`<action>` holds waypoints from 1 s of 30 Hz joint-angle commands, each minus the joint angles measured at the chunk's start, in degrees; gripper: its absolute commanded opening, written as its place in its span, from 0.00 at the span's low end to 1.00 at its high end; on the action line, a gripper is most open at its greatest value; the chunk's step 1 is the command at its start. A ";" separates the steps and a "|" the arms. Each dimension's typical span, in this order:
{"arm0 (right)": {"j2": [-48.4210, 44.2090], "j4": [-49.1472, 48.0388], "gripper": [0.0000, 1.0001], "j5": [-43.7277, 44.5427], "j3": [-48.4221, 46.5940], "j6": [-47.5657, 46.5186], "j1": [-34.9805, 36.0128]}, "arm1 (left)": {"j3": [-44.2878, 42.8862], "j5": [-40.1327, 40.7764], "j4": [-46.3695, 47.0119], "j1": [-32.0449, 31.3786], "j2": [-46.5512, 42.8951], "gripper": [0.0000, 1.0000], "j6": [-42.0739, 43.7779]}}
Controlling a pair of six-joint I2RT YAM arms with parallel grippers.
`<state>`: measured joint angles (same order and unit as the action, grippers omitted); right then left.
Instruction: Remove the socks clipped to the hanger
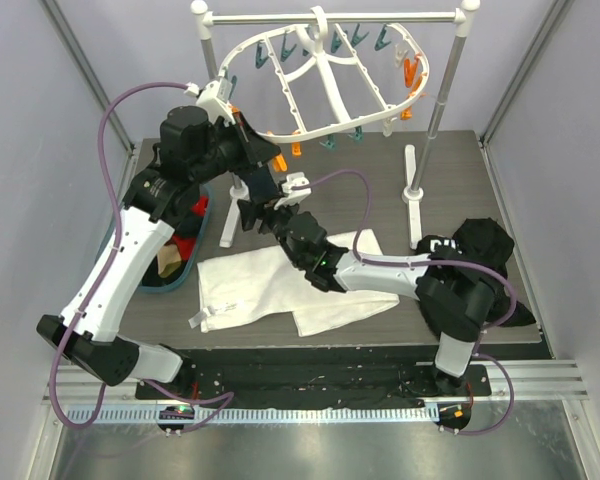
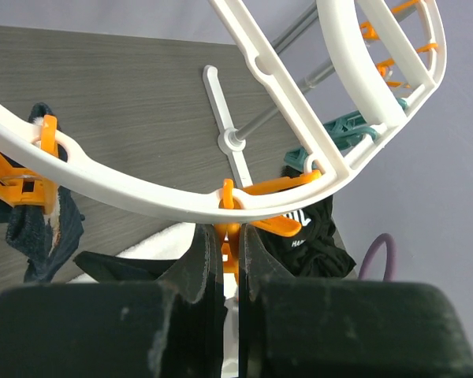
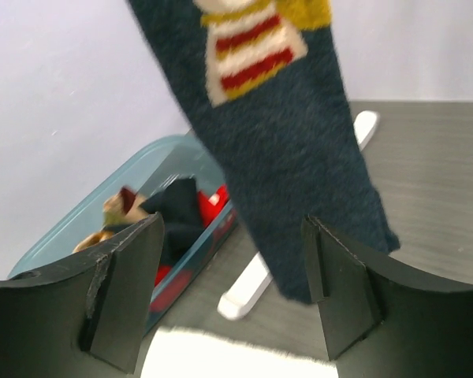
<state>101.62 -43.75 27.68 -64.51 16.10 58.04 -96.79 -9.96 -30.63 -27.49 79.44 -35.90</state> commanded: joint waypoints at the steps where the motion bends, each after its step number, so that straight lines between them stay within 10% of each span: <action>1: 5.41 -7.49 0.78 10.28 -6.67 -6.86 0.84 | 0.11 -0.68 3.12 0.06 -1.30 0.00 -0.93; 7: 13.42 -4.60 0.67 19.92 -17.30 -11.60 0.93 | 0.38 -0.50 3.39 0.15 -1.83 0.00 -0.93; 13: 12.12 -6.00 0.01 19.96 -16.62 -14.51 0.93 | 0.90 -0.77 3.12 0.06 -2.01 0.00 -0.31; 21: 1.66 -5.65 0.01 7.84 -5.29 -10.83 0.93 | 0.30 1.77 0.40 0.06 -3.24 0.49 1.53; 30: -9.24 0.06 0.01 1.67 2.02 -5.73 1.02 | -5.77 7.13 -8.82 0.15 -4.29 0.69 5.31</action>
<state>97.97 -44.29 32.23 -64.66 7.53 58.76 -98.67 -6.48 -35.40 -27.31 78.17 -33.65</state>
